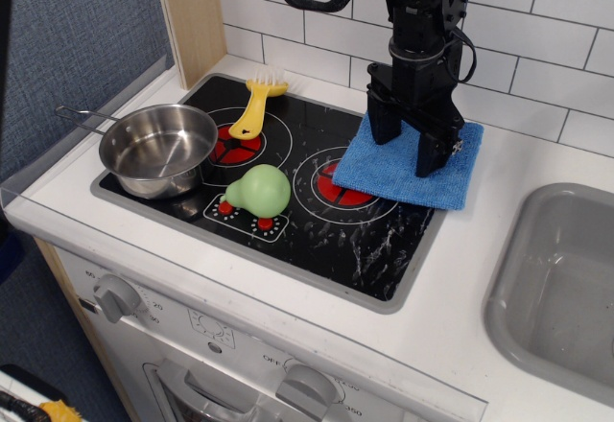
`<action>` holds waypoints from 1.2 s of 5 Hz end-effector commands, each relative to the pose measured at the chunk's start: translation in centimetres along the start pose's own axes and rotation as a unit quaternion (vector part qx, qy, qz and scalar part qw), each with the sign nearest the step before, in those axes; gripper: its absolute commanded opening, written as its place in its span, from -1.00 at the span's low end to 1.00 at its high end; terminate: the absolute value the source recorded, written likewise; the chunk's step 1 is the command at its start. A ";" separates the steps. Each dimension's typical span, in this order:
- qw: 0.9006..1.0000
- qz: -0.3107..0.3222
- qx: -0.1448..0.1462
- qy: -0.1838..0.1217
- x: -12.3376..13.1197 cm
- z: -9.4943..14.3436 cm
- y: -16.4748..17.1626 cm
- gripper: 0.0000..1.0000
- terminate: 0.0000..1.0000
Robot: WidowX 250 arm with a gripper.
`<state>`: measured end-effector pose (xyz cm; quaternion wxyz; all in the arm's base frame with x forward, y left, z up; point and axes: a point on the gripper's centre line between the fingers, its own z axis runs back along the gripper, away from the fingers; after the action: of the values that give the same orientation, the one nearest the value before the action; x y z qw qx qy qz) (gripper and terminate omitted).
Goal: Slide the blue cloth to the back right.
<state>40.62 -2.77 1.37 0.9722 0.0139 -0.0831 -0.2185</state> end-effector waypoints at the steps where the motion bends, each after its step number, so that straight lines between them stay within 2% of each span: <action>1: 0.999 0.021 0.024 -0.021 0.0 1.0 0.3 1.00 -1.00; 2: 0.999 0.031 0.033 -0.014 0.0 1.0 0.2 1.00 -1.00; 3: 0.999 0.030 0.036 0.006 -0.1 1.1 0.2 1.00 -1.00; 4: 0.999 0.037 0.019 0.011 -0.1 1.2 0.1 1.00 -1.00; 5: 0.999 0.048 -0.001 -0.008 0.0 1.2 -0.1 1.00 -1.00; 6: 0.998 0.053 -0.004 -0.025 0.1 1.0 -0.2 1.00 -1.00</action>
<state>40.75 -3.36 1.22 0.9819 -0.0008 -0.0894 -0.1667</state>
